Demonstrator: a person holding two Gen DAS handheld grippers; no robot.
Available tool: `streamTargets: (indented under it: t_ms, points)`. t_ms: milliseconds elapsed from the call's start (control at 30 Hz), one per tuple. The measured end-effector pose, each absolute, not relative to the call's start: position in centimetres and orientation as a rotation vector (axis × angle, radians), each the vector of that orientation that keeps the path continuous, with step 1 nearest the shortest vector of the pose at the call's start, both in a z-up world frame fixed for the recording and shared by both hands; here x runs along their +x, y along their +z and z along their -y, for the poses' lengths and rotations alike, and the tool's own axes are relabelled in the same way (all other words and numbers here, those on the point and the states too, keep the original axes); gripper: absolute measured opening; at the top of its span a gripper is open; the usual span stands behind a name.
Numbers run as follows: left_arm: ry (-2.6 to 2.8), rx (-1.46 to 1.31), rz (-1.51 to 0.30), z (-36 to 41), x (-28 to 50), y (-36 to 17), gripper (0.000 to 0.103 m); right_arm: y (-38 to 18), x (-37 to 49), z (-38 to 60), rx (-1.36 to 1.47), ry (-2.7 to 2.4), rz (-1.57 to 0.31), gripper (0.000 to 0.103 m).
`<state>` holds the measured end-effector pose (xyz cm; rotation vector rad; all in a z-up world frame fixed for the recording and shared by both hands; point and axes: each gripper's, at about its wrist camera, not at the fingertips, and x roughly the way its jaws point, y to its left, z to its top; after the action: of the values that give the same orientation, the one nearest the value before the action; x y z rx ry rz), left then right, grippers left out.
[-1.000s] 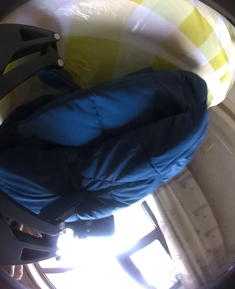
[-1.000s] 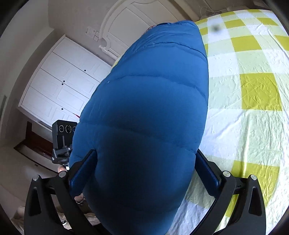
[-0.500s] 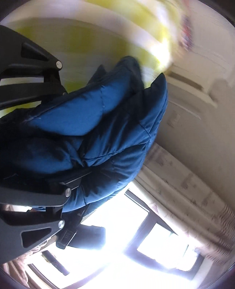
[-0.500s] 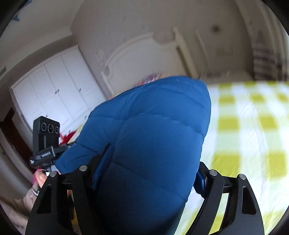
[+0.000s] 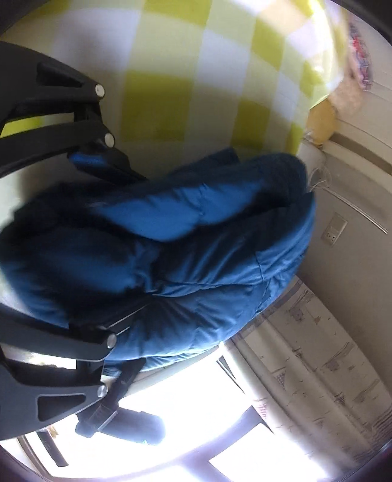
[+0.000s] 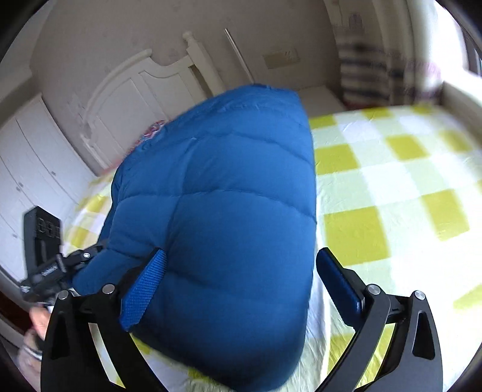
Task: Fold large clothes
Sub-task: 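Lower the folded jacket bundle onto the sheet and release both tools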
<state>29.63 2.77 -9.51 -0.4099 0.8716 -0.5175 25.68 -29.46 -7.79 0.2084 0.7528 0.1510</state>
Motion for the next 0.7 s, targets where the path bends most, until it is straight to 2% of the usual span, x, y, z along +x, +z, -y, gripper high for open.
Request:
streamTargets:
  t_ms: [100,133,233,300,400,467,700]
  points:
    - [-0.452,-0.345,-0.808,-3.9,27.0,-7.5,0.077,-5.5,23.4,27.3,0.120,0.143,-0.627,0.096]
    - [-0.421,-0.336,-0.783,-4.2,26.3,-6.8,0.083,-5.2,23.1,25.8,0.078,0.156,-0.612,0.097]
    - [-0.280,-0.318,-0.656,-5.3,22.4,-3.8,0.092,-6.8,23.6,21.0,-0.126,0.177,-0.671,0.099]
    - [-0.216,-0.327,-0.565,-5.9,19.4,-1.6,0.101,-8.8,22.9,17.3,-0.396,0.119,-0.651,0.099]
    - [-0.171,-0.278,-0.505,-5.5,16.4,0.6,0.101,-9.5,20.6,15.2,-0.505,0.188,-0.696,0.099]
    - [-0.131,-0.203,-0.479,-5.6,14.3,2.5,0.101,-8.5,17.8,15.1,-0.529,0.207,-0.663,0.098]
    - [0.120,0.141,-0.188,-1.4,4.3,9.9,0.101,0.7,7.2,21.3,-0.321,0.160,-0.366,0.098]
